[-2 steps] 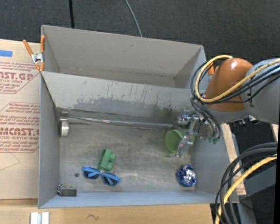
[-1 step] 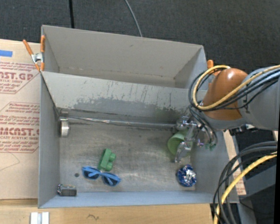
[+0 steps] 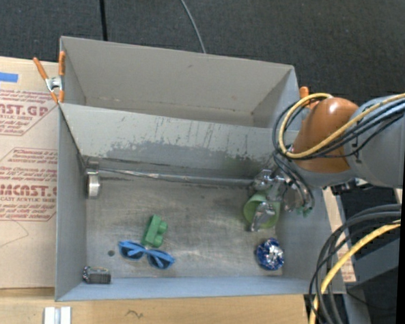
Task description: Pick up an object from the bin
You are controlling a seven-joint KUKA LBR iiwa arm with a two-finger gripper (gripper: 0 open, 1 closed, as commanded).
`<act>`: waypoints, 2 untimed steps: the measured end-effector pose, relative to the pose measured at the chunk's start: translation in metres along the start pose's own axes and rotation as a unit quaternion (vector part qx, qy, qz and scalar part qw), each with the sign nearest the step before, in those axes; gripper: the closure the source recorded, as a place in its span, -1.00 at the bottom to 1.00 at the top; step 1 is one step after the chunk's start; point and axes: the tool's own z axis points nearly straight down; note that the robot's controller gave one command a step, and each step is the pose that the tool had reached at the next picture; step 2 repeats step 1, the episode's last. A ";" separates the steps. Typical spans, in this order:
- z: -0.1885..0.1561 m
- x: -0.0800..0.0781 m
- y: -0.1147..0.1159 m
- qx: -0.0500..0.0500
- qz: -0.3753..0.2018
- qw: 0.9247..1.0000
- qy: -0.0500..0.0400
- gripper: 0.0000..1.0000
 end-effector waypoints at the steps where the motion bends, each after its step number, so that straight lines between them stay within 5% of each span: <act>1: -0.129 0.052 0.025 0.001 -0.166 0.986 0.001 1.00; 2: -0.129 0.052 0.025 0.001 -0.166 0.986 0.001 1.00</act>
Offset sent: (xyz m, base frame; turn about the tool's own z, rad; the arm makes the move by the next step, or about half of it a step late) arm -0.0514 0.0278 0.1261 -0.3307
